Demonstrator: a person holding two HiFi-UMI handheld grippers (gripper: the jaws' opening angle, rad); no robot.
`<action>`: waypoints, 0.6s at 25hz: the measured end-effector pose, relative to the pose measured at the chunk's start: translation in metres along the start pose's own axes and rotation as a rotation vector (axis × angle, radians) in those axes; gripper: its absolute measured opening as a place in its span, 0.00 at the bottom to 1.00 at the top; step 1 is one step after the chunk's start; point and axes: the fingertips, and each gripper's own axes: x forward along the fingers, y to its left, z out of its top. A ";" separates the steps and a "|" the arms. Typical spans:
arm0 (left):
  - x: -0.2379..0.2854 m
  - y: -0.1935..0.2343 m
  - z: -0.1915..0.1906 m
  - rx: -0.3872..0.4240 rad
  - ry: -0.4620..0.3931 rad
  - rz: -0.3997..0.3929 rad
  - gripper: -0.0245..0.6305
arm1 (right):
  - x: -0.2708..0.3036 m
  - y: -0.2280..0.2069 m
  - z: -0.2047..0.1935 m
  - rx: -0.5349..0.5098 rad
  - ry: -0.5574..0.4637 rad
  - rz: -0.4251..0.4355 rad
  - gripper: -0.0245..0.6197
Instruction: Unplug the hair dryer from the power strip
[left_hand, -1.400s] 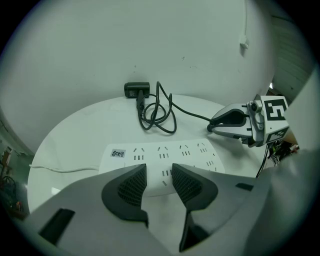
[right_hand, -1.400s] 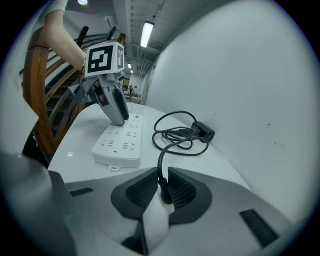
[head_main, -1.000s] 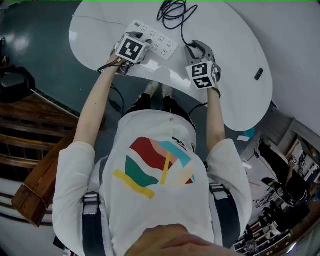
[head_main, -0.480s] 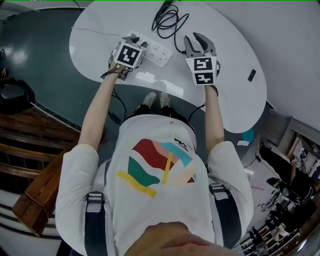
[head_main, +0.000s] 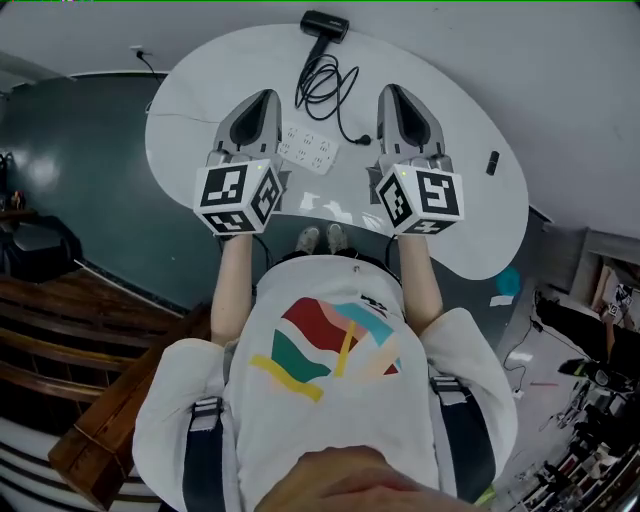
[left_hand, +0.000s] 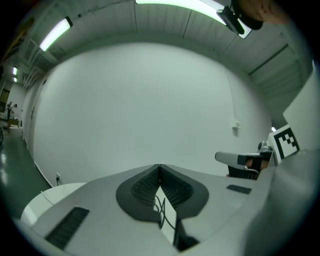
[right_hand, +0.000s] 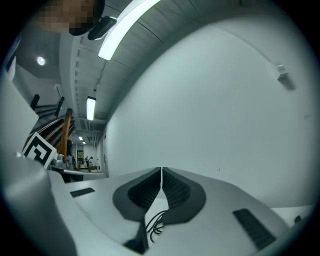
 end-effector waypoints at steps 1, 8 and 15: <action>-0.007 -0.007 0.005 -0.007 -0.025 -0.013 0.06 | -0.009 0.006 0.004 -0.018 -0.011 0.000 0.07; -0.038 -0.041 0.016 0.152 -0.119 -0.010 0.06 | -0.044 0.046 -0.006 -0.263 -0.043 0.038 0.06; -0.039 -0.049 0.010 0.137 -0.116 -0.028 0.06 | -0.055 0.049 -0.031 -0.301 0.045 0.040 0.05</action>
